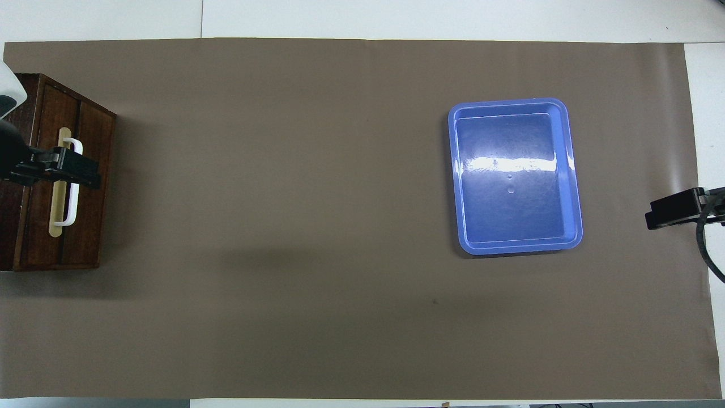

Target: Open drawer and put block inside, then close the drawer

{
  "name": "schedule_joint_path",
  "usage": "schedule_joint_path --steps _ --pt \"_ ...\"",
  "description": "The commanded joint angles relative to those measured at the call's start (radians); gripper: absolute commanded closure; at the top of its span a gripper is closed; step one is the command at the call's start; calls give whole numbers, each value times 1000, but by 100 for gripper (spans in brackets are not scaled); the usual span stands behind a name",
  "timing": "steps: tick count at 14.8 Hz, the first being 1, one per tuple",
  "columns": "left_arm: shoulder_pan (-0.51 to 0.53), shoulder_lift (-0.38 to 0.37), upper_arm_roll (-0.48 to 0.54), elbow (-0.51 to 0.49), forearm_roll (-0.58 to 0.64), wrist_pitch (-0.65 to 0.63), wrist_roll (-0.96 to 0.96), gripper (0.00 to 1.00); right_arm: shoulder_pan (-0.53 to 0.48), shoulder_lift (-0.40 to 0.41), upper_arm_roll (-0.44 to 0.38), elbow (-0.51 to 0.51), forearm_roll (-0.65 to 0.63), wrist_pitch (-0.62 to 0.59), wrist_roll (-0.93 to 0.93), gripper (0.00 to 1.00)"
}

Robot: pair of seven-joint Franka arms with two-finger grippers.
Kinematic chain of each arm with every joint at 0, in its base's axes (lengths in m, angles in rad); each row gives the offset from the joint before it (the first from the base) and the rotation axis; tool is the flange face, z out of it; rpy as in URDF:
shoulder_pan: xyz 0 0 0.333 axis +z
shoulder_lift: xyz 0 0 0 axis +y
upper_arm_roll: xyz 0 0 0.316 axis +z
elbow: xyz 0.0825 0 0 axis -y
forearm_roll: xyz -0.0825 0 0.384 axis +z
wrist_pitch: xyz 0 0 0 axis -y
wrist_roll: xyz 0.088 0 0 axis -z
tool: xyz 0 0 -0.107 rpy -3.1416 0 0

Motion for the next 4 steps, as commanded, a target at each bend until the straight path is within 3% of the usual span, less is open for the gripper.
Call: schedule_joint_path --steps 1,4 --pt "2 -12 3 -24 3 32 17 0 -17 -16 16 -9 -16 -10 4 0" --pt "0 -12 2 -24 1 50 14 0 -19 -16 16 -9 -16 -10 5 0"
